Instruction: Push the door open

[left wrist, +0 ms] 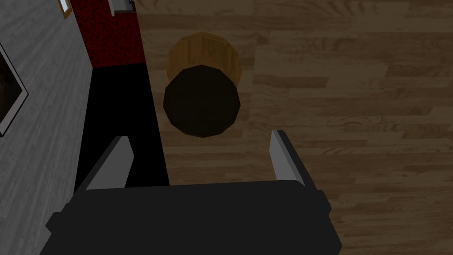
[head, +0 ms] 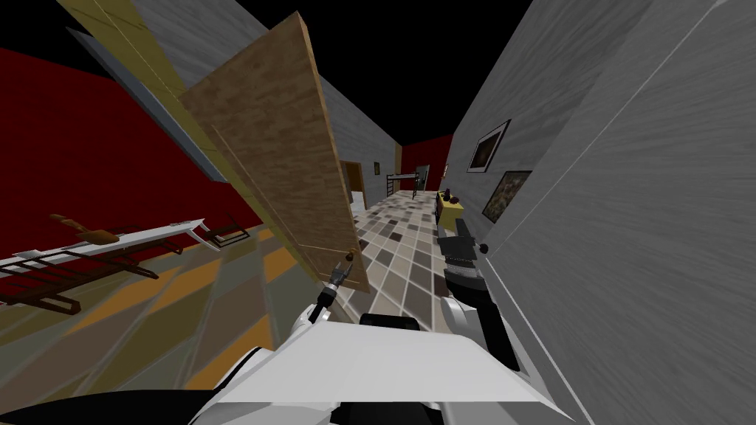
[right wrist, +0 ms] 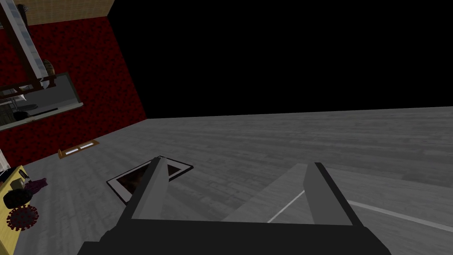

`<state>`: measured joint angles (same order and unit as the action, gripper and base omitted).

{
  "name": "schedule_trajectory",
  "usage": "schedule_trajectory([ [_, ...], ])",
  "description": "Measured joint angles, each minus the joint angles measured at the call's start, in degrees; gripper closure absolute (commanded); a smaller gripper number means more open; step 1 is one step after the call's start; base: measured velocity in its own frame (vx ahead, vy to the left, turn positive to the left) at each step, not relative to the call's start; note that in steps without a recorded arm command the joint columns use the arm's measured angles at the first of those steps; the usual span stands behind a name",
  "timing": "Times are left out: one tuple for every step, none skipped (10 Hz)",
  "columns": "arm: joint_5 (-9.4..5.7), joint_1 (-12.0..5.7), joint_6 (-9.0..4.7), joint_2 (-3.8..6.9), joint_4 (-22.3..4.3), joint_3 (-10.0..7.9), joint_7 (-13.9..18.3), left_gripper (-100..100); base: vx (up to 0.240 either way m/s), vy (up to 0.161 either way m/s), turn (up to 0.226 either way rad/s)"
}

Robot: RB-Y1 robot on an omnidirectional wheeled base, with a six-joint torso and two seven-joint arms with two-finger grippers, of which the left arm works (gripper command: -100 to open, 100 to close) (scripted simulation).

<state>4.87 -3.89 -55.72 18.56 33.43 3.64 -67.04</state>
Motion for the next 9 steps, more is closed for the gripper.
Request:
schedule_trajectory([
  [-0.07,-0.06,0.20,-0.14,0.1,-0.13,-0.2,-100,0.211,-0.004,-0.034],
  [-0.15,-0.23,0.34,-0.33,-0.1,-0.27,-0.4,-100,0.094,0.002,-0.008],
  [-0.16,-0.29,0.36,-0.35,-0.1,-0.29,-0.5,100,-0.012,-0.003,0.003],
  [-0.13,-0.29,0.32,-0.38,0.0,-0.24,-0.4,100,-0.034,-0.002,-0.009],
  [-0.14,-0.33,0.38,-0.32,0.0,-0.27,-0.4,100,-0.027,0.003,-0.002],
  [-0.12,-0.29,0.44,-0.30,-0.1,-0.25,-0.4,100,-0.017,0.003,0.004],
  [-0.10,-0.21,0.48,-0.32,-0.1,-0.22,-0.4,100,-0.010,0.002,0.005],
  [-0.09,-0.15,0.50,-0.34,-0.2,-0.20,-0.4,100,0.000,0.000,0.000],
  [-0.09,-0.11,0.51,-0.35,-0.2,-0.19,-0.4,100,0.013,0.000,-0.009],
])
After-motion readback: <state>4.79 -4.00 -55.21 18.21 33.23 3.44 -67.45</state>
